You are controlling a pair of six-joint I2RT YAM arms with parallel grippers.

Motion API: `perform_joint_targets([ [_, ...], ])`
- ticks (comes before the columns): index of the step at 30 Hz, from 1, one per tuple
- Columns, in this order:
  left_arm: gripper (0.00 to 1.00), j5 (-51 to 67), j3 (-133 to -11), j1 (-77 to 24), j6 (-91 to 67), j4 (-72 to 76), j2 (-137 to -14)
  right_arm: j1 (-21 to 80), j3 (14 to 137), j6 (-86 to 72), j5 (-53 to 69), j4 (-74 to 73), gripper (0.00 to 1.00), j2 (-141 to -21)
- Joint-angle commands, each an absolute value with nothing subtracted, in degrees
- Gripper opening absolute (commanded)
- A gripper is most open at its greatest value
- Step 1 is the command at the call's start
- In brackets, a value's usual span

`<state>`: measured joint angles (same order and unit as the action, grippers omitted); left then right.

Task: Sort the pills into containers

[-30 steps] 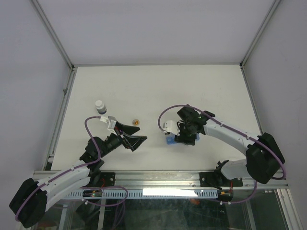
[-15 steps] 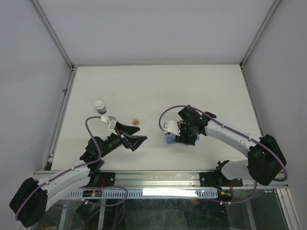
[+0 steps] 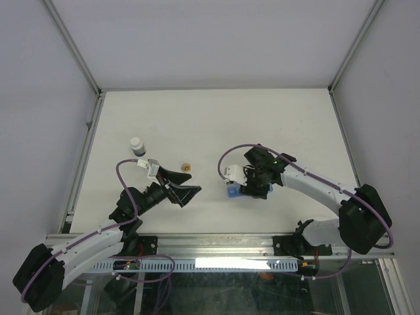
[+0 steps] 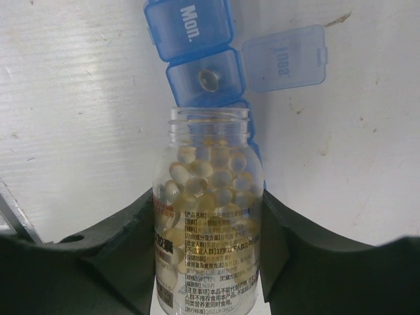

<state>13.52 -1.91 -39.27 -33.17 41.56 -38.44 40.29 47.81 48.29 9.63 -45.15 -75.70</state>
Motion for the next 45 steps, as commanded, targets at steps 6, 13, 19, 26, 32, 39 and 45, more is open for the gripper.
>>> perform_joint_targets([
  [6,0.99,13.2,-1.0,-38.9,-32.7,45.0,-38.0,39.2,48.6,48.1,8.7,-42.0,0.0,-74.8],
  [13,0.99,13.0,-1.1,-38.9,-32.6,44.4,-37.7,38.1,51.3,47.7,12.1,-47.1,0.0,-77.5],
  [19,0.99,13.0,-1.0,-38.9,-32.6,44.7,-38.0,39.4,51.0,47.1,11.4,-45.9,0.0,-75.5],
  [26,0.99,13.3,-1.4,-38.9,-32.4,45.1,-38.9,39.9,49.5,47.6,10.5,-44.7,0.0,-75.7],
  [32,0.99,12.9,-1.4,-38.9,-32.3,45.0,-39.0,39.8,49.3,47.4,11.6,-44.2,0.0,-74.7],
  [39,0.99,12.9,-1.8,-38.9,-32.9,44.0,-38.9,38.6,47.9,46.7,14.9,-42.8,0.0,-73.2],
  [45,0.99,9.6,-3.6,-38.9,-34.1,37.9,-38.9,34.9,46.9,46.3,21.3,-41.2,0.0,-70.4],
])
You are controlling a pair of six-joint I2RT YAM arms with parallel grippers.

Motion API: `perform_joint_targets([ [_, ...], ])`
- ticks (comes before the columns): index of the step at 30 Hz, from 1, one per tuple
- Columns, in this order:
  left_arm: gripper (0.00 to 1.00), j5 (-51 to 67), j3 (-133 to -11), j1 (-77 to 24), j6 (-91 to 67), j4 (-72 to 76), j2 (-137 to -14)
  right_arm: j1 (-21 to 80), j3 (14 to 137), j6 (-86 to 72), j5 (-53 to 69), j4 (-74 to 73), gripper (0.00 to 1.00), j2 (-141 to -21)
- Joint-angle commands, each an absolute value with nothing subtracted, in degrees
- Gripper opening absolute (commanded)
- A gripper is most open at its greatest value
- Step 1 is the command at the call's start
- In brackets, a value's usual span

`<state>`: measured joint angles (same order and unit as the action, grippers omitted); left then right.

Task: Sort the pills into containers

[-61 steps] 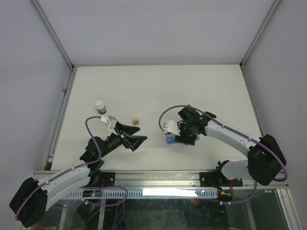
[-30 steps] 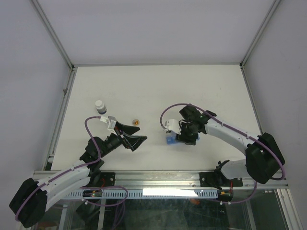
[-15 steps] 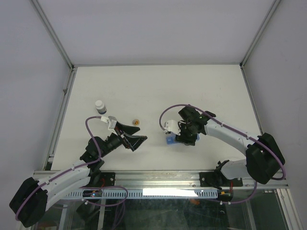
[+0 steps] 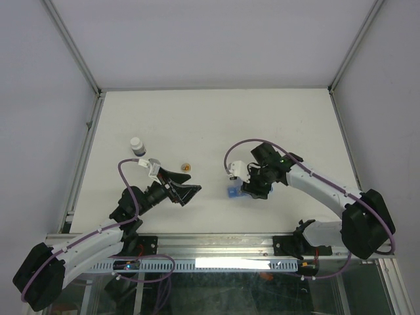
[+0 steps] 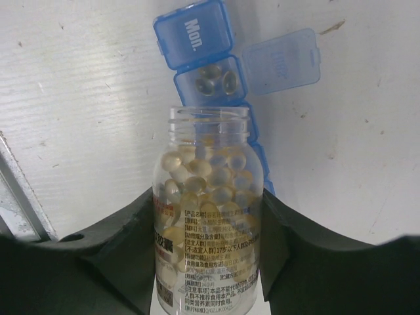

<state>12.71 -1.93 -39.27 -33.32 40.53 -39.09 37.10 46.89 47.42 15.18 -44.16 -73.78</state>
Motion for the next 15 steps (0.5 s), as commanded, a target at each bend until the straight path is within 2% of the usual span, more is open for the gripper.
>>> perform_joint_targets([
  [1,0.99,9.1,-4.1,-38.9,-34.3,36.8,-39.1,34.2,46.7,46.2,22.9,-41.0,0.0,-70.0],
  [4,0.99,8.2,-5.4,-38.9,-34.8,33.7,-40.1,32.4,45.6,45.5,27.4,-39.9,0.0,-68.9],
  [15,0.99,3.5,-6.8,-38.9,-38.7,27.9,-41.9,31.1,44.1,46.0,31.6,-38.7,0.0,-65.6],
])
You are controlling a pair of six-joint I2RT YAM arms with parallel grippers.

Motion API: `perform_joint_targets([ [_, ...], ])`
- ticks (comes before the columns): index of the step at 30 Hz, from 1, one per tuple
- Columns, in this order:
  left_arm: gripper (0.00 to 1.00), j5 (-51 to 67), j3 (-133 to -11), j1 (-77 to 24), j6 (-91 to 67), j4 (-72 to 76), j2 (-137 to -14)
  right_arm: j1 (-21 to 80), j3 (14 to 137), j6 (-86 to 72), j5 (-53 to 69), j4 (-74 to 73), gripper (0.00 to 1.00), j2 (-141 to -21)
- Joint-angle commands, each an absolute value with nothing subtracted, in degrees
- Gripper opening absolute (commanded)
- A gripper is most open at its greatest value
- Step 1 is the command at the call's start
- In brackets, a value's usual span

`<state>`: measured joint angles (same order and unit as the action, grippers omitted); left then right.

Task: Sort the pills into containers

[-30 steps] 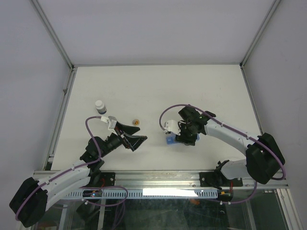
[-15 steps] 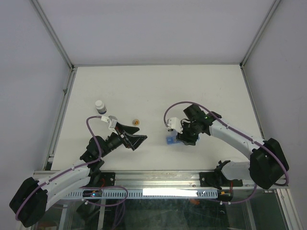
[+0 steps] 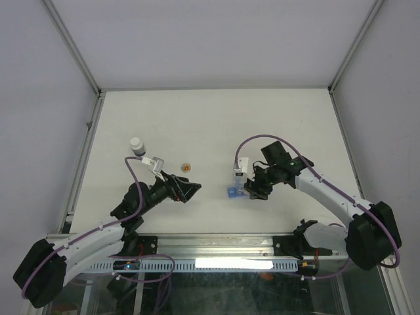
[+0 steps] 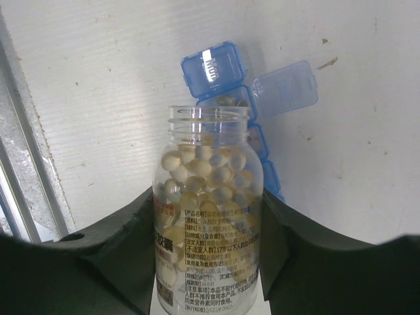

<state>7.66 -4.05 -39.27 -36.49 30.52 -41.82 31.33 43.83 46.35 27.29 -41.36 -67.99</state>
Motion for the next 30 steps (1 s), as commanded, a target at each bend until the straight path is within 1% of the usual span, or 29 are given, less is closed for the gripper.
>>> perform_joint_targets([
  [1,0.99,1.7,-7.8,-38.9,-38.8,25.5,-42.2,31.1,44.1,45.9,31.9,-38.5,0.0,-65.5],
  [6,0.97,-9.4,-16.1,-38.9,-38.6,8.5,-48.1,31.0,44.2,45.7,33.7,-38.4,0.0,-63.8],
  [9,0.94,-11.8,-22.1,-38.9,-37.2,1.4,-54.1,30.0,44.7,44.7,35.9,-38.5,0.0,-62.5],
  [13,0.92,-12.0,-27.3,-38.9,-35.1,-2.4,-60.1,27.6,46.9,43.2,38.7,-38.5,0.0,-61.2],
  [19,0.94,-15.0,-31.4,-38.8,-30.7,-2.7,-63.8,24.9,54.6,40.0,44.8,-38.9,0.0,-61.5],
  [25,0.93,-19.8,-35.8,-38.7,-26.2,-5.3,-68.1,22.8,63.6,31.3,55.7,-34.8,0.0,-63.2],
  [27,0.93,-21.3,-37.6,-38.7,-25.6,-8.0,-69.7,22.4,64.3,26.5,60.8,-29.5,0.0,-63.8],
  [30,0.93,-22.6,-40.1,-38.6,-25.0,-11.3,-72.2,20.0,61.6,20.7,73.2,-22.4,0.0,-64.4],
])
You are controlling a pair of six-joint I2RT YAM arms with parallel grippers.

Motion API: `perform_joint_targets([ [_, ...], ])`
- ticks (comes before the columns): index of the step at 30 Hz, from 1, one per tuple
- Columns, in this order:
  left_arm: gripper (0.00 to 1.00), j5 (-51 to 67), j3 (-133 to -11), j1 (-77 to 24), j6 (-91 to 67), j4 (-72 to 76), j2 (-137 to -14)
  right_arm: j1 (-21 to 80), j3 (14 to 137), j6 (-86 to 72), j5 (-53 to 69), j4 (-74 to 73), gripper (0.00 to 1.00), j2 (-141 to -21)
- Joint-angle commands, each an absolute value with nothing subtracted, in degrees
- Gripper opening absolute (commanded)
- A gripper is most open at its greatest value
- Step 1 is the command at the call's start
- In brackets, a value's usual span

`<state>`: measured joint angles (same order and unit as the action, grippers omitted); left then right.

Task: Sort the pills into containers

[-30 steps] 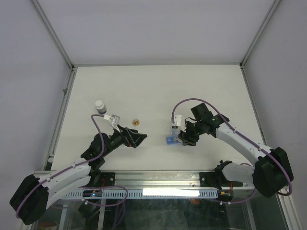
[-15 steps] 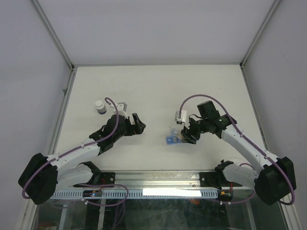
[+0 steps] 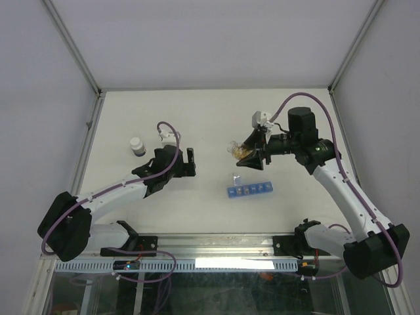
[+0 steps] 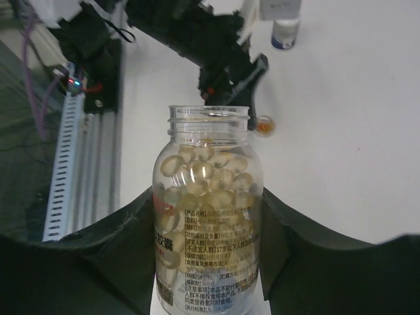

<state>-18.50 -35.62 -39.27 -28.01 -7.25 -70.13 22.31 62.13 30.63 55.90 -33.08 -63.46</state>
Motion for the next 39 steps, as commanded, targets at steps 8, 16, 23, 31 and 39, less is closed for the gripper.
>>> perform_joint_targets([
  [8,0.95,-19.3,-40.5,-38.6,-25.2,-9.7,-75.0,15.5,50.7,13.2,78.0,-10.0,0.0,-60.1],
  [16,0.97,-18.6,-38.7,-38.7,-23.0,-6.7,-74.6,14.9,50.7,17.7,77.6,-13.2,0.0,-59.9],
  [23,0.99,-15.9,-37.3,-38.6,-21.4,-3.8,-74.7,14.5,50.4,18.5,77.7,-13.5,0.0,-60.0],
  [31,0.99,-13.2,-36.2,-38.7,-21.1,-2.8,-74.3,14.1,50.2,18.7,77.9,-13.5,0.0,-60.1],
  [39,0.99,-14.9,-36.3,-38.5,-20.5,-2.8,-74.5,13.4,49.9,18.5,78.2,-13.3,0.0,-60.2],
])
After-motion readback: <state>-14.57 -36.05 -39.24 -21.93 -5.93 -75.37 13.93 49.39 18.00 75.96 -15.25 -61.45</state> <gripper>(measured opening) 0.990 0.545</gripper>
